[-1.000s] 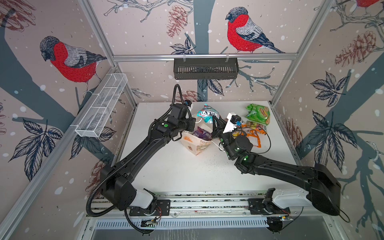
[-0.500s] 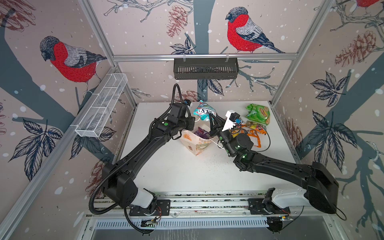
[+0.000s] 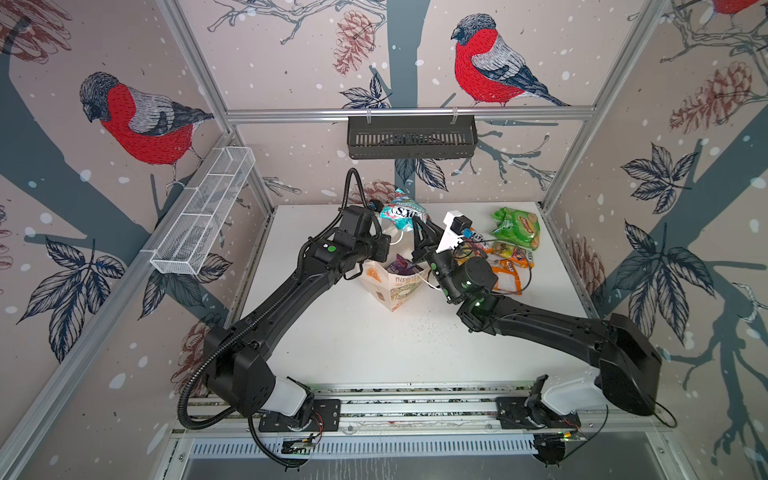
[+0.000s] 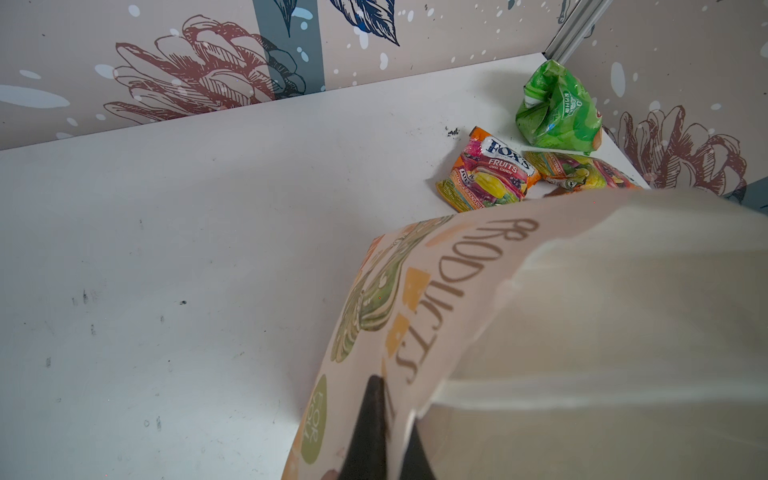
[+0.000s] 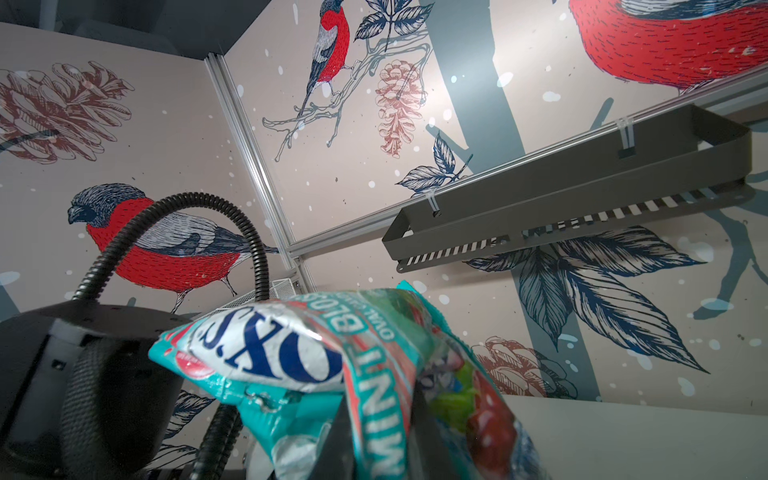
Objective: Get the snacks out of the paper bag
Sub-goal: 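Carry the teal packet over the snack pile with the right gripper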
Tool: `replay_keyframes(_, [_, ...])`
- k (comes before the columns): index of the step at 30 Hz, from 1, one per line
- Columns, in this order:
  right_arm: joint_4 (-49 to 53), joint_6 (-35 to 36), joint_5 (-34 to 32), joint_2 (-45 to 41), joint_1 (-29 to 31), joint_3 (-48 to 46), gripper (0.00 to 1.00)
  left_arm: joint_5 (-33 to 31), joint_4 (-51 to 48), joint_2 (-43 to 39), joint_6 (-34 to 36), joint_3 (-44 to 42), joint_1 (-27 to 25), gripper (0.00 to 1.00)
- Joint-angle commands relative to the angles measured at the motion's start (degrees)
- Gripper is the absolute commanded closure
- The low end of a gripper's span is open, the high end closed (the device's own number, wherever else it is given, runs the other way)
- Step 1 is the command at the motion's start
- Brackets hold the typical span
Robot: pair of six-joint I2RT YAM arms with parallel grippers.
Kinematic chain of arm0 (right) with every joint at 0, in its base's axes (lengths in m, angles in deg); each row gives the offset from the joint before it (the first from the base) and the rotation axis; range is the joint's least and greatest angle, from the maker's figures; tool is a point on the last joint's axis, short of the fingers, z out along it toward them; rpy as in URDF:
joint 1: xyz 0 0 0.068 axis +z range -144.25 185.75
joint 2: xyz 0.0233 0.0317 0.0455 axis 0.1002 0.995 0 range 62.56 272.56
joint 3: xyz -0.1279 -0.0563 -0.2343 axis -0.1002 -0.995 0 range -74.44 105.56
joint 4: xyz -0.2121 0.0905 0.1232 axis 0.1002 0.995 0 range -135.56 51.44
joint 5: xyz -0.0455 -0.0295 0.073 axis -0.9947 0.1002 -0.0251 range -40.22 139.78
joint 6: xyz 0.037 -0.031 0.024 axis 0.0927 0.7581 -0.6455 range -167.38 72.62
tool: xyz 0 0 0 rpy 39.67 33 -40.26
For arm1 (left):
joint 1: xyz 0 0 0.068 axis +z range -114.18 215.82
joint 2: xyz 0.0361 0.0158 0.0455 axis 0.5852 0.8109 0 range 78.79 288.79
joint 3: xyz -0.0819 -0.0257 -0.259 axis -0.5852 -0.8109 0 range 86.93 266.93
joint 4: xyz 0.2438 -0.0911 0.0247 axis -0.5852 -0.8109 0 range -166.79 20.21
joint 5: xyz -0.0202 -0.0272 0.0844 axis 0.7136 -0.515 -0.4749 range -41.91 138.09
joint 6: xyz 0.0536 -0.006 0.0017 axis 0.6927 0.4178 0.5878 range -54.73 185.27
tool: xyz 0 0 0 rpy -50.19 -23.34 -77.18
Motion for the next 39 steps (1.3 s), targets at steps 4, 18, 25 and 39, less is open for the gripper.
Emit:
replay_keyframes(4, [0.41,1.03,-1.08,0.60,-1.21,2.53,1.00,-0.41,0.62,-0.45,0.99,-0.52,0.16,1.00])
replay_keyframes(18, [4.52,5.66,-2.78,4.62,-3.16,10.13,1.00,-1.95,0.44,-0.78,1.60,-0.72,0.05,1.00])
replay_keyframes(25, [6.43,6.88,-2.17,5.36,-4.97,13.58,1.00,-2.91,0.21,-1.02,1.95,-1.11,0.03,1.00])
replay_keyframes(39, [8.23,6.95,-3.76,2.78,-7.83,14.55,1.00,-4.47,-0.08,-1.06,2.57,-1.29,0.09,1.00])
